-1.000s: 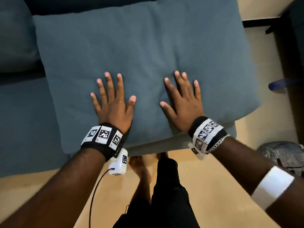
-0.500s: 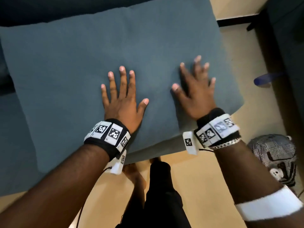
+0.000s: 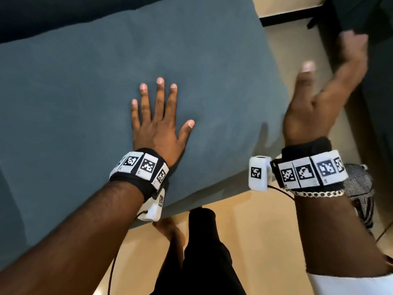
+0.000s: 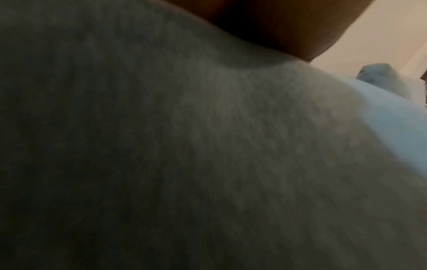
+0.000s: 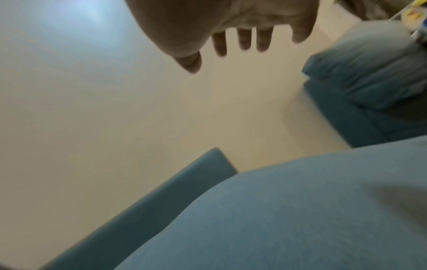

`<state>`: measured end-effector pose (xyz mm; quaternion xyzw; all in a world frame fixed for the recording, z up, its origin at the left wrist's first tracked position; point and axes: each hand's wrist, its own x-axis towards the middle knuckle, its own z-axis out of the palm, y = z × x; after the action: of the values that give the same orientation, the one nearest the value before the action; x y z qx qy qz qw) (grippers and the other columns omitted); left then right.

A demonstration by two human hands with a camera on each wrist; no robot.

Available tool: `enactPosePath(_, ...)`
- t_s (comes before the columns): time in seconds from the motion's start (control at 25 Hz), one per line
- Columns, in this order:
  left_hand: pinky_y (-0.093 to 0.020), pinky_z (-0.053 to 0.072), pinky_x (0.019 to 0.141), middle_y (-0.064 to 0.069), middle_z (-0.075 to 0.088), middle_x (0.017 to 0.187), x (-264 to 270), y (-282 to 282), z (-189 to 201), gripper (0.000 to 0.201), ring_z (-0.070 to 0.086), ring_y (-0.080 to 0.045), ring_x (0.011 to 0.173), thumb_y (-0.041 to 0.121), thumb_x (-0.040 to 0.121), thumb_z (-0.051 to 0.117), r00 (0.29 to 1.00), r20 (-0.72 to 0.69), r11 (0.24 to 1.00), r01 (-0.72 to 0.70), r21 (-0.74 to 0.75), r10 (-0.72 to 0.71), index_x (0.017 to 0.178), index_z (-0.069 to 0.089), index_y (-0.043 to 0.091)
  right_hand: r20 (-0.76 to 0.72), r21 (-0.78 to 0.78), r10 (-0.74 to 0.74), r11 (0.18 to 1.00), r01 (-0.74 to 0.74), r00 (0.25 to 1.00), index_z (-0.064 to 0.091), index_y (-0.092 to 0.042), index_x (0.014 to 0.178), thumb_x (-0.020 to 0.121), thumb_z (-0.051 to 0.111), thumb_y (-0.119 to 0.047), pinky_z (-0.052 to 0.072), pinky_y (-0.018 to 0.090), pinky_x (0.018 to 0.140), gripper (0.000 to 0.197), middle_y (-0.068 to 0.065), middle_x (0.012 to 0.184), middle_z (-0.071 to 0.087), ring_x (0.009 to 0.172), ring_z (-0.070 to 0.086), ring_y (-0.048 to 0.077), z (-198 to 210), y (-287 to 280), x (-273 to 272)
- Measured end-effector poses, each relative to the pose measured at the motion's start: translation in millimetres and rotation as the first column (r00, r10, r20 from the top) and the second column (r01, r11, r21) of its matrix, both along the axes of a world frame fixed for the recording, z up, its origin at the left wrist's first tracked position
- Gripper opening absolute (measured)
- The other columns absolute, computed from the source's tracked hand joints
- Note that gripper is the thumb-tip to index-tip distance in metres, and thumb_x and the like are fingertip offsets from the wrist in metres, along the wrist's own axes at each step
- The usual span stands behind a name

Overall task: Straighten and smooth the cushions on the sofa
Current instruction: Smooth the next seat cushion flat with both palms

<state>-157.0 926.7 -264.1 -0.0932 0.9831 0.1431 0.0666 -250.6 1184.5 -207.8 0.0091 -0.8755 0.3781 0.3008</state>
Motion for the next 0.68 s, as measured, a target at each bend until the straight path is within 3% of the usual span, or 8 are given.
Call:
enactPosePath(0.08, -0.056, -0.001, 0.125, 0.000, -0.011, 0.171, 4, 5, -5, 0.081, -0.013, -0.034, 0.156, 0.063, 0.100, 0.032, 1.000, -0.011, 0.999, -0.012, -0.032, 0.012, 0.163, -0.001, 0.026, 0.076, 0.046, -0.079, 0.996, 0.076, 0.994, 0.029, 0.009, 0.155, 0.107, 0.047, -0.031, 0.019, 0.048, 0.127, 0.065, 0.032, 0.163, 0.024, 0.156, 0.022, 0.039, -24, -4, -7)
enactPosePath(0.16, -0.057, -0.001, 0.125, -0.001, -0.010, 0.171, 10, 12, -6, 0.082, -0.012, -0.035, 0.156, 0.063, 0.100, 0.034, 1.000, 0.006, 0.999, -0.005, -0.054, 0.005, 0.163, -0.001, 0.026, 0.581, 0.288, -0.089, 0.952, -0.103, 0.809, 0.013, -0.012, 0.165, 0.102, 0.022, -0.058, 0.009, 0.062, 0.125, 0.079, 0.015, 0.173, 0.007, 0.160, 0.006, 0.033, -79, -25, 12)
enactPosePath(0.24, -0.057, 0.001, 0.125, -0.002, -0.010, 0.171, 11, 18, -11, 0.082, -0.011, -0.035, 0.157, 0.063, 0.100, 0.035, 1.000, 0.000, 0.997, 0.006, -0.076, -0.006, 0.164, 0.000, 0.026, 0.744, 0.340, -0.097, 0.907, -0.250, 0.661, 0.008, -0.029, 0.166, 0.096, 0.011, -0.069, 0.003, 0.062, 0.125, 0.081, 0.002, 0.175, 0.003, 0.161, 0.002, 0.024, -104, -24, 11)
enactPosePath(0.36, -0.056, 0.001, 0.125, -0.001, -0.008, 0.172, 10, 14, -14, 0.079, -0.010, -0.033, 0.157, 0.063, 0.101, 0.033, 1.000, -0.019, 0.996, -0.017, -0.082, 0.015, 0.163, 0.001, 0.027, 0.652, 0.186, 0.030, 0.962, -0.198, 0.757, 0.025, -0.024, 0.163, 0.099, 0.036, -0.064, 0.010, 0.055, 0.128, 0.076, 0.008, 0.172, 0.017, 0.159, 0.013, 0.025, -70, -11, -1)
enactPosePath(0.44, -0.056, 0.000, 0.126, -0.001, -0.008, 0.172, 9, 12, -14, 0.078, -0.010, -0.032, 0.157, 0.063, 0.101, 0.031, 0.999, -0.032, 0.998, -0.014, -0.065, 0.012, 0.163, 0.000, 0.027, 0.422, -0.004, 0.094, 0.995, -0.102, 0.902, 0.035, -0.011, 0.158, 0.099, 0.053, -0.051, 0.018, 0.033, 0.128, 0.073, 0.014, 0.166, 0.029, 0.155, 0.024, 0.020, -30, 3, -4)
enactPosePath(0.52, -0.055, -0.001, 0.126, -0.001, -0.009, 0.172, 10, 11, -14, 0.078, -0.011, -0.032, 0.157, 0.063, 0.101, 0.030, 0.999, -0.036, 0.997, -0.012, -0.071, 0.009, 0.163, 0.000, 0.027, 0.149, -0.076, -0.080, 0.993, 0.093, 0.986, 0.036, -0.002, 0.155, 0.099, 0.058, -0.040, 0.019, 0.015, 0.122, 0.070, 0.021, 0.163, 0.030, 0.151, 0.027, 0.020, -13, -1, -4)
enactPosePath(0.6, -0.056, -0.002, 0.126, -0.001, -0.009, 0.172, 11, 12, -13, 0.078, -0.011, -0.031, 0.157, 0.063, 0.101, 0.031, 1.000, -0.027, 0.997, -0.016, -0.073, 0.014, 0.163, 0.000, 0.028, 0.192, 0.083, -0.086, 0.994, 0.072, 0.978, 0.027, -0.002, 0.160, 0.101, 0.048, -0.047, 0.014, 0.037, 0.129, 0.076, 0.025, 0.168, 0.020, 0.156, 0.019, 0.034, -28, -24, -8)
enactPosePath(0.68, -0.056, -0.001, 0.125, -0.001, -0.010, 0.172, 12, 15, -12, 0.079, -0.011, -0.031, 0.157, 0.062, 0.101, 0.034, 1.000, -0.017, 0.998, -0.010, -0.069, 0.008, 0.163, 0.000, 0.028, 0.588, 0.392, -0.076, 0.898, -0.202, 0.805, 0.007, -0.021, 0.166, 0.103, 0.028, -0.062, 0.003, 0.061, 0.126, 0.077, 0.010, 0.174, 0.000, 0.160, -0.001, 0.033, -69, -51, -1)
